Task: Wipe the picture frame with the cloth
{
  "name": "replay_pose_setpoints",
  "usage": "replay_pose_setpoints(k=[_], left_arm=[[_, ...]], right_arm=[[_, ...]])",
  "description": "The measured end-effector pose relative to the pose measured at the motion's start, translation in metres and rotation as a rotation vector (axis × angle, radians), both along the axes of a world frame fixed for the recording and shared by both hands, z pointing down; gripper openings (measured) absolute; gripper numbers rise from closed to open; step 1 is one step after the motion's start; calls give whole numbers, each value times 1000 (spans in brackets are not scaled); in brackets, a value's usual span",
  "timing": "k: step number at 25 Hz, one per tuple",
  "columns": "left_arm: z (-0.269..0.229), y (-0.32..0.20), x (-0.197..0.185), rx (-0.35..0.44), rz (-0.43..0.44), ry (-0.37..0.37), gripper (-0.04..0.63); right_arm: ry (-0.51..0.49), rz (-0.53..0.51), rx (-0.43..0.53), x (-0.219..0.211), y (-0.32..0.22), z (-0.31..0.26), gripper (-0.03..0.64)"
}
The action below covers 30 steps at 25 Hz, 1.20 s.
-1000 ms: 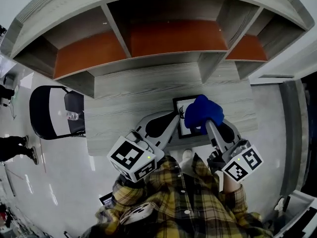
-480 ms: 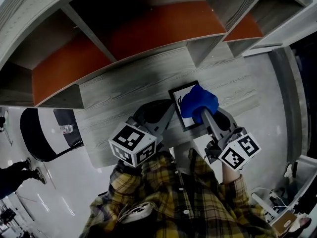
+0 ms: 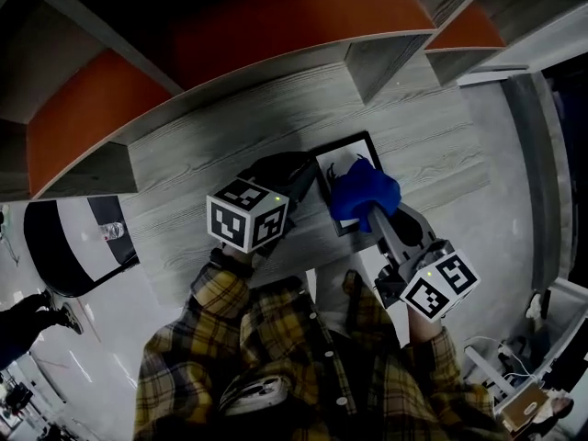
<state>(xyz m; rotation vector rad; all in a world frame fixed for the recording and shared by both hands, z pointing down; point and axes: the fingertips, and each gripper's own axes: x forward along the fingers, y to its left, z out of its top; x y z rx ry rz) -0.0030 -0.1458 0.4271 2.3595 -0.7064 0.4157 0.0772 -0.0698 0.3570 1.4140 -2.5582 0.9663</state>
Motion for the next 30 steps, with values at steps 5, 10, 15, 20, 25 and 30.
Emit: replay_pose_setpoints(k=[5,10,15,20,25,30], left_arm=[[47,-15,11,-58,59,-66,112],[86,-27,11,-103,95,-137,118],[112,-31,13,-136,116,-178,118],[115,-26,18,-129,171,-261,74],[119,-28,19,-154,186,-262,74],[120,-28,21,-198,199,-254,72]], right_arm=[[-16,14,-39,1,8,22,48],[-32,17,-73,-5,10,42,48],[-32,16,-74,-9,5,51,48],[-16,16,-67,-10,-4,54,48],[78,-43,-54,-21,-29,63,49],[262,-152,-45,-36,-60,89,49]])
